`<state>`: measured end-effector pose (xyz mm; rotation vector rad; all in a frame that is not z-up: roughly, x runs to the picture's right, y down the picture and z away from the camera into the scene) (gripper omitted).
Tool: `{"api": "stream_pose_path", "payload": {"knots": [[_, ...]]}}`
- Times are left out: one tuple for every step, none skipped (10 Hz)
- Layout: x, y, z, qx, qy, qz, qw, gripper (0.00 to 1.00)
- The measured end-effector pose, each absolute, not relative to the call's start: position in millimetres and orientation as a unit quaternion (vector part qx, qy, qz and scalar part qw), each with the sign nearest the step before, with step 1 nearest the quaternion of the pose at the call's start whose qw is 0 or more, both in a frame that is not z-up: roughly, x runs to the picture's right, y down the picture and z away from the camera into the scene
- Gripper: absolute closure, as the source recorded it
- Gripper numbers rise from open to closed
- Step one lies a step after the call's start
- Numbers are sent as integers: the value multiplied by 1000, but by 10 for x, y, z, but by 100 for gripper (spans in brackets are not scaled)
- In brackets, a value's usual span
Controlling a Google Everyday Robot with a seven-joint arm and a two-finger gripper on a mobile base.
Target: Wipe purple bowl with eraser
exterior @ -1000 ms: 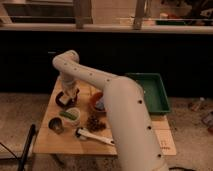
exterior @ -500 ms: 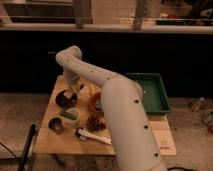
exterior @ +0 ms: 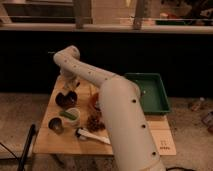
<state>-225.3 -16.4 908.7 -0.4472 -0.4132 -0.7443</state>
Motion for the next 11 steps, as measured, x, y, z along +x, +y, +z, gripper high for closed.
{"api": "stream_pose_path", "payload": {"knots": [[-2380,-127,9087,-212,-209,-366,882,91],[-2472,-78,9078,-210,-219,-376,876,91],[-2532,-18,9055,-210,-230,-387,868,91],[-2578,57,9028,-211,-239,-398,860,91],[-2619,111,8971,-211,-247,-409,853,91],[-2622,180,8912,-215,-254,-418,846,91],[-2600,262,8847,-224,-256,-426,838,91],[-2546,334,8807,-232,-256,-431,833,91],[-2459,364,8795,-239,-253,-431,832,91],[-2310,392,8792,-248,-249,-428,833,91],[-2183,387,8797,-253,-243,-420,837,91]]}}
